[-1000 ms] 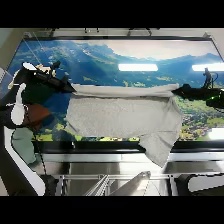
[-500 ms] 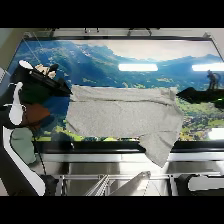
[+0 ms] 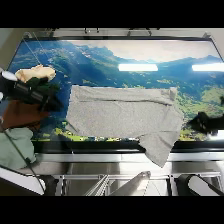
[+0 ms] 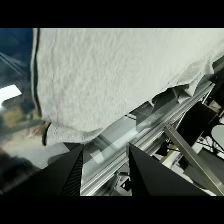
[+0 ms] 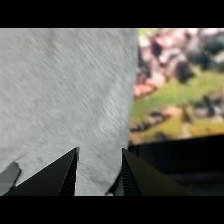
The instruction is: Fold the shirts.
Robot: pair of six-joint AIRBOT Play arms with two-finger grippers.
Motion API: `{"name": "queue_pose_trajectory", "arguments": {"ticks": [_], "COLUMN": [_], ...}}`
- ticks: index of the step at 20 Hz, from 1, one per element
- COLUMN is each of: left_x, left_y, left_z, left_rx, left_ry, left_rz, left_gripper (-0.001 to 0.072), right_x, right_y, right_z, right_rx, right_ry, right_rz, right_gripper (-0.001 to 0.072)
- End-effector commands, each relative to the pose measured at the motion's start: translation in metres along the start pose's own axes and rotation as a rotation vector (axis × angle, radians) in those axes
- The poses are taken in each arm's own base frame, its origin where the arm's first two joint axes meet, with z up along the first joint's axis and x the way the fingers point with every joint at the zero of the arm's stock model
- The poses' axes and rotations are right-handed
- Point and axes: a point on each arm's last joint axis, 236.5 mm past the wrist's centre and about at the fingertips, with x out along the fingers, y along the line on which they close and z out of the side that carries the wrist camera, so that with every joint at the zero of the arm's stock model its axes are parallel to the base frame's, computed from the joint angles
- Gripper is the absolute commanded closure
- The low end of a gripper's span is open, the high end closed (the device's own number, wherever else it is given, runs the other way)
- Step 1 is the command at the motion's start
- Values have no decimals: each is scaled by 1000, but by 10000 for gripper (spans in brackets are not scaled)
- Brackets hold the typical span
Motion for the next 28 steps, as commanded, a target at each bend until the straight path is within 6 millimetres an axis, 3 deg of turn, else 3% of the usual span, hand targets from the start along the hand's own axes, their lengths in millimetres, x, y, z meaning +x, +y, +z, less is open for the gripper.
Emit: {"name": "queue_pose_trajectory", "arguments": {"ticks": [1, 4, 10, 13, 18, 23, 24, 25, 28], "left_x": [33, 45, 79, 81, 55, 77, 84, 90, 100], "left_y": [30, 45, 60, 60, 55, 63, 60, 57, 45], "left_z": [-46, -63, -70, -54, -17, -5, -6, -8, -13], "left_rx": [-102, -125, -123, -79, -9, 13, 29, 40, 89], "left_ry": [-9, -24, -32, -70, -170, -192, -166, -142, -81], "left_rz": [-12, -32, 3, 55, 108, 171, 167, 166, 163], "left_gripper": [415, 415, 415, 415, 416, 416, 540, 617, 682], "right_x": [27, 56, 91, 99, 100, 97, 97, 96, 94], "right_y": [-39, -21, 17, 25, 25, 32, 34, 35, 40], "right_z": [-58, -75, -64, -68, -69, -59, -57, -55, -59], "right_rx": [183, 188, 225, 230, 219, 230, 237, 238, 227], "right_ry": [40, 82, 99, 137, 139, 103, 95, 89, 106], "right_rz": [-112, 24, 296, 367, 368, 406, 414, 420, 440], "right_gripper": [389, 389, 390, 390, 390, 390, 390, 391, 394]}}
